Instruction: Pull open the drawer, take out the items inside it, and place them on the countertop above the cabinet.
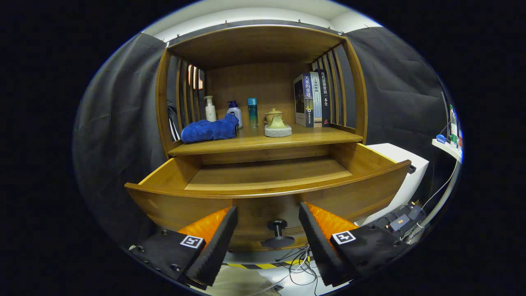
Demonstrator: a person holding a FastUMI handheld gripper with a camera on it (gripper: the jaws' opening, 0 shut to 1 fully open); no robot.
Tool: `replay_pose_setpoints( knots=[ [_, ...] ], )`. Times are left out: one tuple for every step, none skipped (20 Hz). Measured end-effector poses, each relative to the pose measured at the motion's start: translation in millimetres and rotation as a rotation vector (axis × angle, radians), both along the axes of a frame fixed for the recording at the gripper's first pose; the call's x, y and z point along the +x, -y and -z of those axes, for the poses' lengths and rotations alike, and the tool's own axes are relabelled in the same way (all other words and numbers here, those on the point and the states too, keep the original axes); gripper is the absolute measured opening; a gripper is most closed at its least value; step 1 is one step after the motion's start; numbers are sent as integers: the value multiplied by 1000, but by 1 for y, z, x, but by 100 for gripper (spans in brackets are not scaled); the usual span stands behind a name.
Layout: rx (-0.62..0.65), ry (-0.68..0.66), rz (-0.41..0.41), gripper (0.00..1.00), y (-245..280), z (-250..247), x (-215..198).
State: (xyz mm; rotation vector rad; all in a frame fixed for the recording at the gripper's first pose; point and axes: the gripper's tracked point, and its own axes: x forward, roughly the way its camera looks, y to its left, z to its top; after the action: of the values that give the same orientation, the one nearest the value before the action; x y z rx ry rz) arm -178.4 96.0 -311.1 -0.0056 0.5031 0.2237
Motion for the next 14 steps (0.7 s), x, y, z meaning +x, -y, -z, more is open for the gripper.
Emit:
replay_pose_setpoints(
  knots=[
    [1,1,-1,98,-1,0,3],
    [2,1,-3,98,-3,1,6],
    [2,-2,-1,98,-4,2,10],
    [2,5,1,98,-5,1,13],
    [6,4,0,99,-6,2,17],
    [15,5,3,98,-5,1,20],
    [24,7,7,99,-6,-1,25],
    [18,-4,2,98,-7,2,27],
    [21,1,4,99,-9,1,29],
    [19,1,2,99,-9,2,34],
    [16,1,0,98,-10,4,36],
    [14,0,-1,99,-9,3,38],
    [14,-2,-1,99,-10,5,41],
    [14,-3,-2,99,-11,6,44]
  ],
)
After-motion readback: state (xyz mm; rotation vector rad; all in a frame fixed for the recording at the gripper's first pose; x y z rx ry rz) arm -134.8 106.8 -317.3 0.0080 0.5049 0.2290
